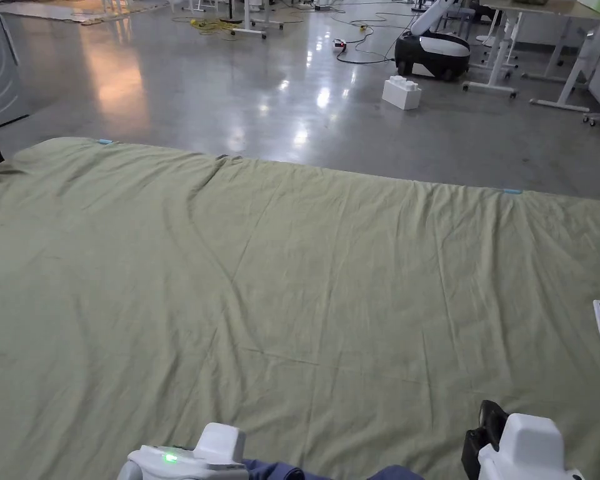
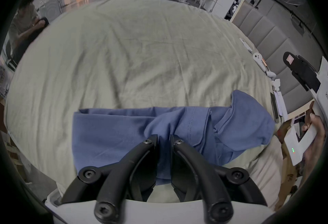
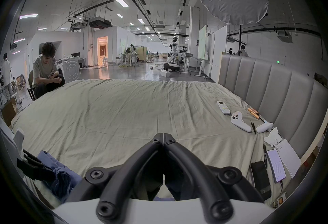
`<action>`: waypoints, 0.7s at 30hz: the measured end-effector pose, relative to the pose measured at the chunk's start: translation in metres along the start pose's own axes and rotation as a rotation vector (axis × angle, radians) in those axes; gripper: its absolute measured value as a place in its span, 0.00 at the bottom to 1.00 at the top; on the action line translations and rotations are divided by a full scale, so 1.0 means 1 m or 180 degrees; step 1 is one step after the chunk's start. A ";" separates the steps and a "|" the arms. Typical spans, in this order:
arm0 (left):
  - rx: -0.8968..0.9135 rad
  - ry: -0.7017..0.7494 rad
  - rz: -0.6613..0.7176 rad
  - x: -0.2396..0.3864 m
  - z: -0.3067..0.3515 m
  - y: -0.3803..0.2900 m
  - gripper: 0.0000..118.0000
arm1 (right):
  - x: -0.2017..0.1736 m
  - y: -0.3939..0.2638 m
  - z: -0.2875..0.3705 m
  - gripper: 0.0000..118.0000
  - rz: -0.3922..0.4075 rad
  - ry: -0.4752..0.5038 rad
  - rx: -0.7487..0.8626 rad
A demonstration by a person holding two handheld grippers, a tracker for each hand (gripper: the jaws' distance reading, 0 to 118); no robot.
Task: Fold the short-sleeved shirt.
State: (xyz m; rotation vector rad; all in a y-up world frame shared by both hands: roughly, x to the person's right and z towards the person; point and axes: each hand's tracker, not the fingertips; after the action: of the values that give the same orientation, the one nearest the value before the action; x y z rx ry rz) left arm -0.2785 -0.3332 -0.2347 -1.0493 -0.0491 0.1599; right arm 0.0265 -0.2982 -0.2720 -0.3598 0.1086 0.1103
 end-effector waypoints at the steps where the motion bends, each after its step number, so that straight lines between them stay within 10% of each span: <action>1: -0.0002 -0.0014 -0.0024 0.003 0.002 0.000 0.12 | -0.001 -0.001 0.000 0.00 0.0007 0.0005 -0.0005; 21: -0.0291 -0.0792 0.0583 -0.002 -0.038 -0.019 0.09 | -0.002 -0.006 -0.001 0.00 -0.0043 0.0020 -0.0075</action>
State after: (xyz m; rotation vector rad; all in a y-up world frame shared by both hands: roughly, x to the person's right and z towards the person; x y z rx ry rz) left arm -0.2737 -0.3760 -0.2369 -1.1202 -0.1870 0.4577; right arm 0.0256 -0.3045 -0.2709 -0.3843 0.1111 0.0971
